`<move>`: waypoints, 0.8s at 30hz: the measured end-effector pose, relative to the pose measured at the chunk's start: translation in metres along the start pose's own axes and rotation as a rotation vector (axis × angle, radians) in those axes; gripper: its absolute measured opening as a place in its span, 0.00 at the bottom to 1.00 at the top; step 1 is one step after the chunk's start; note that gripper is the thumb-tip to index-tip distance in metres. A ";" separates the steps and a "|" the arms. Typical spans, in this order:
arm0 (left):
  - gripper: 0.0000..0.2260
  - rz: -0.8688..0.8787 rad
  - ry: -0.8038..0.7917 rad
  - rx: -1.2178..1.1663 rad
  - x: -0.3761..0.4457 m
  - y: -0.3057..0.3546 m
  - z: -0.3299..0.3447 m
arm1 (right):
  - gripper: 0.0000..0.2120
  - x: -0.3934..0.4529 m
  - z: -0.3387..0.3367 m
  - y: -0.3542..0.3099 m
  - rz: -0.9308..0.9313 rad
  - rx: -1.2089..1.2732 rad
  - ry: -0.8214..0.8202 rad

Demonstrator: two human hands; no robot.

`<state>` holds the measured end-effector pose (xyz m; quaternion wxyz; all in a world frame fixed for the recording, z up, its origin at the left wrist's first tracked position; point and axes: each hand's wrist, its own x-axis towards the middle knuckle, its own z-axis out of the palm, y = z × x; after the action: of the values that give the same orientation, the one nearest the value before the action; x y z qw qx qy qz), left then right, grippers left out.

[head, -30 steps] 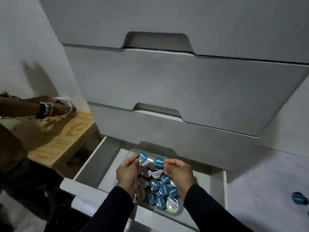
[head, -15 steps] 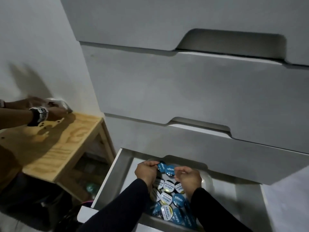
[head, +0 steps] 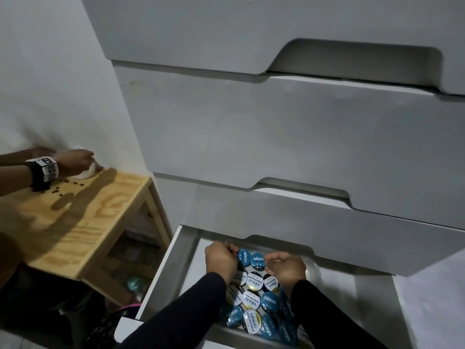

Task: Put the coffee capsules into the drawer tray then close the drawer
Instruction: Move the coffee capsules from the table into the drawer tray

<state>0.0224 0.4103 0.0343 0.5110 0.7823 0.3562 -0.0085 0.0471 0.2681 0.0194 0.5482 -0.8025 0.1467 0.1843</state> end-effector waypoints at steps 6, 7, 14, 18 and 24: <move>0.07 0.041 0.027 0.012 0.000 0.000 -0.016 | 0.03 0.004 0.006 0.000 -0.003 0.014 -0.049; 0.06 0.051 0.016 0.002 -0.001 0.000 -0.020 | 0.04 0.003 0.007 -0.001 -0.011 0.010 -0.051; 0.09 0.123 -0.088 0.092 -0.012 -0.006 -0.041 | 0.06 -0.005 0.015 -0.003 -0.088 -0.053 -0.103; 0.11 0.302 -0.164 0.407 -0.021 -0.008 -0.045 | 0.08 -0.004 0.018 -0.004 -0.187 -0.220 -0.167; 0.14 0.417 -0.171 0.747 -0.037 -0.018 -0.038 | 0.22 -0.024 0.023 -0.007 -0.512 -0.729 -0.204</move>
<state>-0.0289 0.4242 0.0519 0.2113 0.9651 0.1193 -0.0981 0.0255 0.2925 0.0286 0.2695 -0.9312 -0.1855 0.1604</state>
